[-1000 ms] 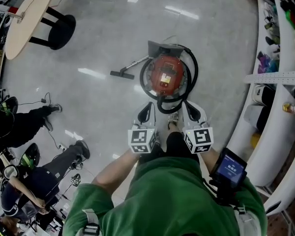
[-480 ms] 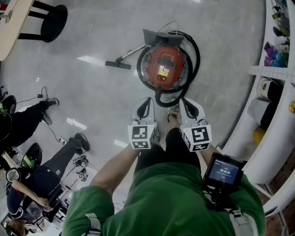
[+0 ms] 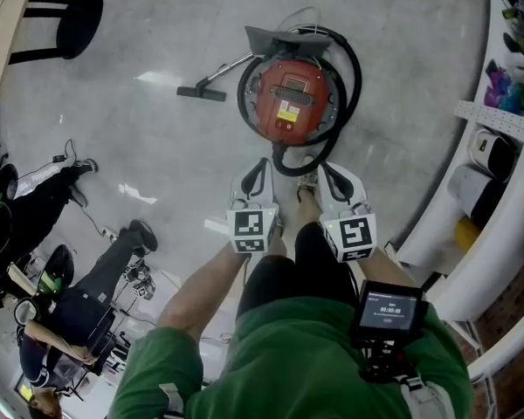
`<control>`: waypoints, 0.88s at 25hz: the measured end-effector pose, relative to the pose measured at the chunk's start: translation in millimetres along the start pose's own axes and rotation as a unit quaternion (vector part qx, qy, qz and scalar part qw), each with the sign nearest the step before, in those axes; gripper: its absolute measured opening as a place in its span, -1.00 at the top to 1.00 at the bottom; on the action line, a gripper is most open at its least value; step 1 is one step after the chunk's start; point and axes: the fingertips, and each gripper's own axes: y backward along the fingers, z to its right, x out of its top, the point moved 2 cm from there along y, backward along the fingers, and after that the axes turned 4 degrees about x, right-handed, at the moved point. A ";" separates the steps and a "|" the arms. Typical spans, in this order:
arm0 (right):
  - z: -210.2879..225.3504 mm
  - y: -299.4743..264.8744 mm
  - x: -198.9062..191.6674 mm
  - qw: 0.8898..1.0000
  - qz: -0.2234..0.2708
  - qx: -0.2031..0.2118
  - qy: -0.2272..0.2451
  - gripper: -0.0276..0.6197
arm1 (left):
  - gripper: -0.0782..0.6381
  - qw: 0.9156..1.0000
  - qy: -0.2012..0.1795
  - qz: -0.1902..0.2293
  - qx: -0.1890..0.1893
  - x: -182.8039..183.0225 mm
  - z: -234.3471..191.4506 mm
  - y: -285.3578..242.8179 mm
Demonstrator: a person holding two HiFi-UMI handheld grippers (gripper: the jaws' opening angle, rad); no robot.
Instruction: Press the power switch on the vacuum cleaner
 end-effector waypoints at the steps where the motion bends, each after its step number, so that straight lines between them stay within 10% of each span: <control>1: 2.5 -3.9 -3.0 1.000 -0.003 0.003 -0.001 0.91 | 0.76 1.000 -0.002 -0.004 -0.002 -3.4 0.5 -6.2; 22: 45.4 -65.2 -81.3 0.999 -0.031 0.009 -0.029 0.91 | 0.76 0.998 -0.028 -0.050 -0.015 -84.1 -3.0 -112.9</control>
